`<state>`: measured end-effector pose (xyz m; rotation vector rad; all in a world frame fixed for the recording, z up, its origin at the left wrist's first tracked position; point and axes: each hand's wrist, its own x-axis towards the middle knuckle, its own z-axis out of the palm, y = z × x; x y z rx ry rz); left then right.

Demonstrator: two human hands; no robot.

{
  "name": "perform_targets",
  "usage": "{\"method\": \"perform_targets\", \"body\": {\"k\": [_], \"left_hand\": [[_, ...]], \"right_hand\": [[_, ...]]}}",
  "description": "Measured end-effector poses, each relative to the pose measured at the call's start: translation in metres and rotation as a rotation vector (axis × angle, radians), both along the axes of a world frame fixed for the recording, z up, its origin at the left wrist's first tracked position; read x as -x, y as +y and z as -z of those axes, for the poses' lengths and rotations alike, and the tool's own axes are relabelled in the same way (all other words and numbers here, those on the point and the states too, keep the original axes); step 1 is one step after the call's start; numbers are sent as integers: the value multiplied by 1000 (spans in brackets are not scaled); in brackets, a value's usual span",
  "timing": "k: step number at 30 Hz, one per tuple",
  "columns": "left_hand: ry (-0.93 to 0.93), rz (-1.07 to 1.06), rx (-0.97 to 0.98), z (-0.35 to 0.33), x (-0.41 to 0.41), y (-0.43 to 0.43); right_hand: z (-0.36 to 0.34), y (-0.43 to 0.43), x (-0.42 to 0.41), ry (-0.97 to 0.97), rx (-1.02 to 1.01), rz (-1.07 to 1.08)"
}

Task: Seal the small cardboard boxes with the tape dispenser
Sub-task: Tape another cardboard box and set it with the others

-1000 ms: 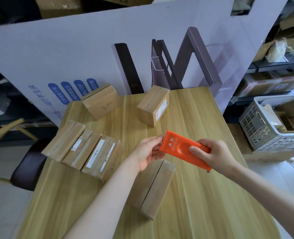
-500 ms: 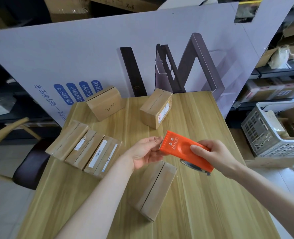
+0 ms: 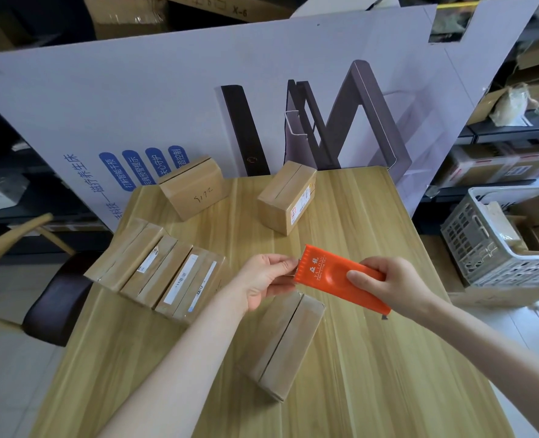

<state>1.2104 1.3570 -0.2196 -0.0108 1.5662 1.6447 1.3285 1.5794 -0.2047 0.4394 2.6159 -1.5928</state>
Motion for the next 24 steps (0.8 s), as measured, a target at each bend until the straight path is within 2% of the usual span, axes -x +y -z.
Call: {"method": "perform_targets", "body": {"k": [13, 16, 20, 24], "left_hand": [[-186, -36, -87, 0, -6, -4], [-115, -107, 32, 3, -8, -2], [115, -188, 273, 7, -6, 4], [205, -260, 386, 8, 4, 8]], "right_hand": [[-7, -10, -5, -38, 150, -31], [-9, -11, -5, -40, 126, -21], [-8, -19, -6, -64, -13, -42], [-12, -29, -5, -96, -133, -44]]}}
